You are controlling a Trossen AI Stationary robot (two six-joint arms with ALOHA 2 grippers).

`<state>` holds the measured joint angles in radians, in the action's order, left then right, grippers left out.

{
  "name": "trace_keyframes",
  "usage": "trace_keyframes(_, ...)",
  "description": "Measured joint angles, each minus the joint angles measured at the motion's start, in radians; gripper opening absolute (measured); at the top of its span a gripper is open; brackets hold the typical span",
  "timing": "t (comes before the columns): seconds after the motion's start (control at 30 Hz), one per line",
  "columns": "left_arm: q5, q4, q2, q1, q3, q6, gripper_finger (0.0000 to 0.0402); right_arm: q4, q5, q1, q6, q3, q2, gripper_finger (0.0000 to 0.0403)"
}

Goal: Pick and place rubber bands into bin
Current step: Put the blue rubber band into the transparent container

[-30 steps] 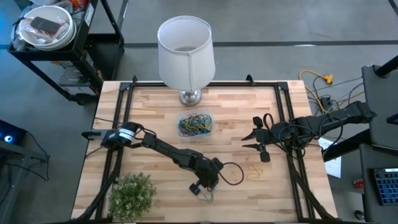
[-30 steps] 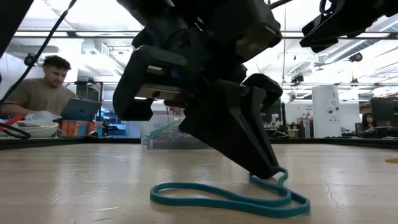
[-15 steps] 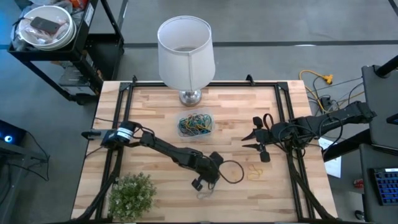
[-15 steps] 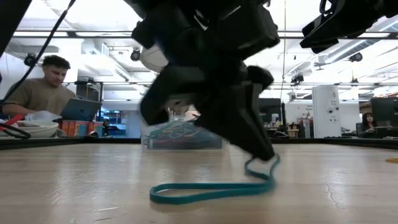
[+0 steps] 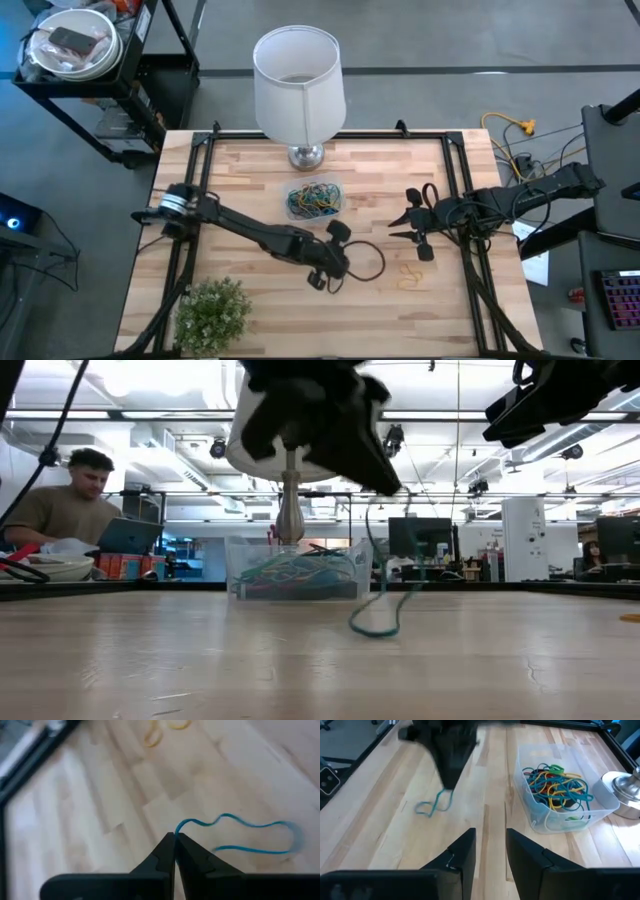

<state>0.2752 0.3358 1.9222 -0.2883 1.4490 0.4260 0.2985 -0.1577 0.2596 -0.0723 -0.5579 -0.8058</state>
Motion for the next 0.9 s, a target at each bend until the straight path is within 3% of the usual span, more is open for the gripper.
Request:
trace_keyframes(0.47, 0.234, 0.189, -0.273, 0.03, -0.009, 0.012, 0.0, 0.0, 0.0, 0.0, 0.0, 0.003, -0.001, 0.0097)
trace_keyframes(0.9, 0.253, 0.179, -0.37, 0.236, -0.156, 0.021, 0.0, -0.003, 0.0, 0.0, 0.001, 0.003, -0.01, 0.0088)
